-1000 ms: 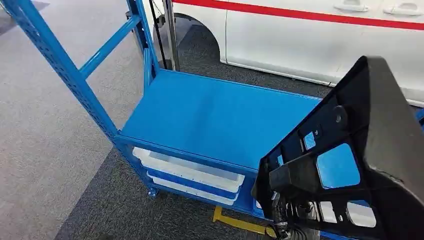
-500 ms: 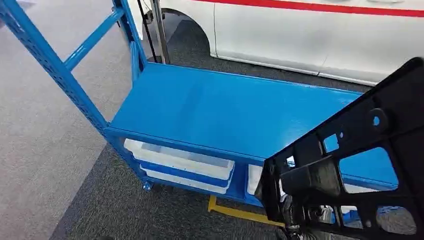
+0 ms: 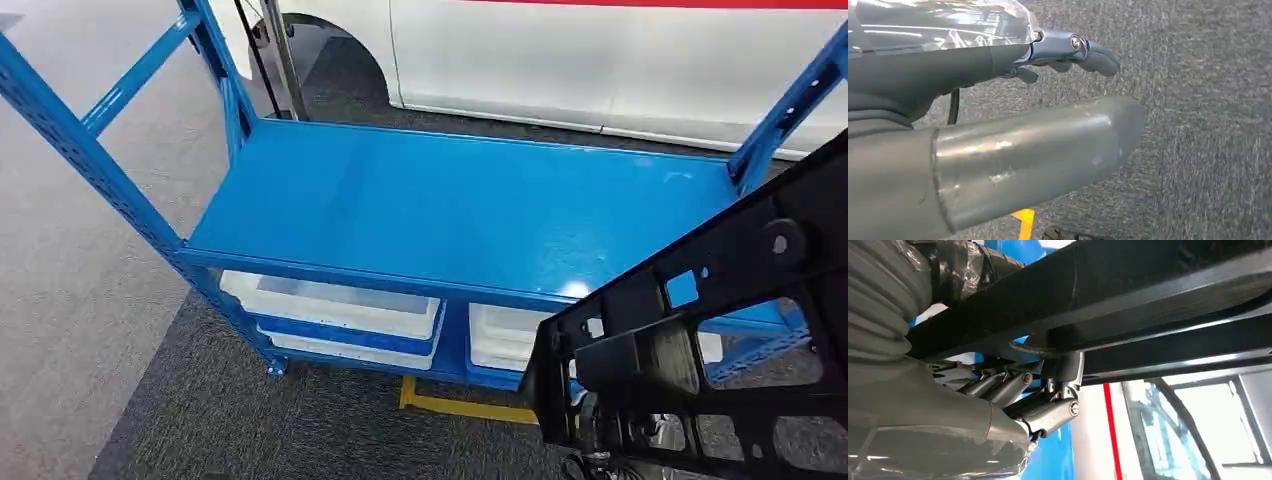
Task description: Take the parts from the cabinet and place them on the table.
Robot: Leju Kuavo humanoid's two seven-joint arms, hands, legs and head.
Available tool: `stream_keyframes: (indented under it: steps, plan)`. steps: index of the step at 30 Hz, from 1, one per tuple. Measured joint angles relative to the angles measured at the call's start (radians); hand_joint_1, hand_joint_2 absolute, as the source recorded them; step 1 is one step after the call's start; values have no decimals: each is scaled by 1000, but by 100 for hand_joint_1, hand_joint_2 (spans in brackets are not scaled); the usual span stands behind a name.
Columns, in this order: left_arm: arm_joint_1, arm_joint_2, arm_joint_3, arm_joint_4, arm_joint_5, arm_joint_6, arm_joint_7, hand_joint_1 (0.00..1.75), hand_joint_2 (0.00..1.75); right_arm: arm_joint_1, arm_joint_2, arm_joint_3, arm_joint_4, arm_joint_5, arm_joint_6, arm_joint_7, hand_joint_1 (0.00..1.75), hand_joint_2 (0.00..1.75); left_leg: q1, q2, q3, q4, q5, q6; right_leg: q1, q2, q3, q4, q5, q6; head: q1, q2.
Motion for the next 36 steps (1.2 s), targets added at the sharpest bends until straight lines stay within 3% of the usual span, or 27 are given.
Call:
stream_keyframes:
  steps: [1, 3, 4, 5, 7, 8, 9, 10, 12, 13, 14, 17, 18, 19, 20, 22, 23, 24, 25, 27, 28, 29, 32, 33, 34, 35, 36]
  plan:
    - [-2, 3, 1, 0, 0, 0, 0, 0, 0, 1, 5, -4, 0, 0, 3, 0, 175, 175, -6, -70, 96, -157, -6, 32, 2, 16, -15, 2, 16, 5, 0, 0]
    - [-1, 1, 1, 0, 1, 0, -1, 0, 0, 1, 7, -8, 0, 0, 9, 0, 175, 175, -7, -70, 108, -183, -3, 25, -1, 28, -17, 2, 28, 14, 0, 0]
    - [-3, -3, 4, 0, 3, 0, 0, 0, 0, 9, 18, -23, 0, 0, 29, 0, 175, 175, 3, -33, 106, -211, 23, 27, -3, 51, -22, -5, 49, 38, 0, 0]
    - [0, -3, 8, 0, 3, -1, 3, 0, 0, 13, 24, -39, -1, 0, 55, 0, 175, 175, 0, 2, 92, -216, 38, 34, -4, -23, -69, 104, -53, 49, 5, 0]
    - [6, -3, 11, 0, 0, -1, 5, 0, 0, 15, 35, -54, -1, 3, 76, 0, 175, 175, 0, 34, 82, -215, 42, 30, -13, -37, -122, 258, -133, 61, 5, 0]
    - [6, -3, 14, 0, 0, -1, 6, 0, 0, 17, 39, -63, -1, 3, 84, 0, 175, 175, 0, 46, 79, -214, 44, 28, -18, -40, -127, 290, -143, 66, 5, 0]
    - [6, -3, 18, 0, 0, -1, 6, 0, 0, 19, 45, -72, -1, 3, 90, 0, 175, 175, 1, 59, 78, -213, 46, 25, -24, -45, -105, 273, -129, 71, 5, 0]
    - [5, -5, 20, 0, 0, -1, 6, 0, 0, 20, 49, -77, -1, 3, 92, 0, 175, 175, 3, 72, 78, -212, 45, 23, -29, -51, -56, 211, -98, 74, 5, 0]
    - [2, -8, 24, 0, 0, -2, 6, 0, 0, 20, 55, -85, -1, 3, 95, 0, 175, 175, 7, 90, 84, -203, 38, 12, -32, -83, 59, 35, -33, 76, 5, 0]
    - [1, -8, 24, 0, 0, -2, 7, 0, 0, 18, 57, -88, 0, 3, 99, 0, 175, 175, 7, 99, 86, -199, 34, 4, -26, -119, 80, -11, -58, 71, 5, 0]
    - [0, -8, 25, 0, 0, -2, 7, 0, 0, 21, 59, -91, -2, 3, 104, 0, 175, 175, -2, 107, 80, -187, 28, -6, -20, -116, 75, -13, -49, 55, 5, 0]
    - [-5, -8, 26, 0, 0, -5, 7, 0, 0, 23, 80, -111, -6, 3, 128, 0, 175, 175, -2, 125, 87, -191, 30, -18, -14, -91, 63, -1, -54, 36, 5, 0]
    - [-6, -8, 27, 0, 0, -8, 8, 0, 0, 23, 87, -120, -9, 2, 139, 0, 175, 175, 2, 120, 82, -187, 19, -25, -25, -80, 66, -10, -48, 25, 4, 0]
    - [-7, -8, 27, 0, 0, -9, 8, 0, 0, 24, 92, -124, -9, 0, 143, 0, 175, 175, 5, 67, 76, -168, -1, -29, -25, -73, 65, -13, -45, 20, 4, 0]
    - [-7, -9, 27, 0, 1, -12, 8, 0, 0, 23, 101, -130, -10, -4, 151, 0, 175, 175, 8, 30, 51, -111, -40, -28, -24, -67, 63, -13, -43, 13, 4, 0]
    - [-3, -8, 31, 0, 3, -14, 9, 0, 0, 20, 113, -140, -9, -14, 160, 0, 175, 175, 6, 9, -35, 66, -118, -30, -20, -44, 59, -13, -42, 7, 4, 0]
    - [-2, -7, 34, 0, 3, -14, 11, 0, 0, 21, 115, -144, -9, -19, 161, 0, 175, 175, 6, 8, -67, 126, -130, -29, -17, -31, 58, -12, -41, 6, 3, 0]
    - [0, -7, 36, 0, 3, -14, 13, 0, 0, 21, 118, -148, -9, -23, 161, 0, 175, 175, 6, 8, -82, 144, -113, -26, -15, -15, 60, -11, -41, 6, 4, 0]
    - [1, -7, 38, 0, 3, -15, 14, 0, 0, 21, 121, -152, -9, -26, 161, 0, 175, 175, 5, 6, -72, 107, -74, -22, -13, 0, 62, -10, -42, 6, 4, 0]
    - [0, -7, 43, 0, 3, -15, 14, 0, 0, 21, 126, -157, -9, -28, 161, 0, 175, 175, 5, -15, -10, -57, 35, -9, -10, 29, 66, -6, -42, 6, 4, 0]
    - [1, -6, 44, 0, 3, -15, 14, 0, 0, 21, 129, -159, -9, -29, 161, 0, 175, 175, 5, -52, 11, -120, 65, -2, -12, 37, 63, -6, -42, 6, 4, 0]
    - [2, -2, 48, 0, 3, -16, 14, 0, 0, 17, 132, -162, -9, -33, 161, 0, 175, 175, 7, -104, 14, -144, 59, 4, -7, 51, 54, 2, -40, 11, 5, 0]
    - [0, -3, 51, 0, 3, -17, 16, 0, 0, 20, 134, -168, -9, -38, 161, 0, 175, 175, 1, -76, 23, -160, 50, 2, -21, 88, 36, -6, -26, 35, 3, 0]
    - [0, -4, 51, 0, 3, -17, 16, 0, 0, 22, 135, -170, -9, -38, 161, 0, 175, 175, 6, -63, 27, -176, 58, 6, -13, 101, 35, -8, -21, 42, 3, 0]
    - [-1, -7, 52, 0, 3, -17, 17, 0, 0, 23, 135, -171, -9, -38, 161, 0, 175, 175, 13, -39, 35, -188, 66, 10, -10, 49, 32, 9, -37, 45, 4, 0]
    - [0, -7, 52, 0, 3, -17, 16, 0, 0, 19, 135, -172, -10, -38, 161, 0, 175, 175, 12, -31, 35, -192, 69, 14, -9, 4, 13, 49, -69, 48, 8, 0]
    - [2, -7, 52, 0, 3, -18, 17, 0, 0, 16, 135, -172, -10, -39, 161, 0, 175, 175, 10, -12, 35, -192, 69, 19, -12, -22, -23, 123, -112, 52, 8, 0]
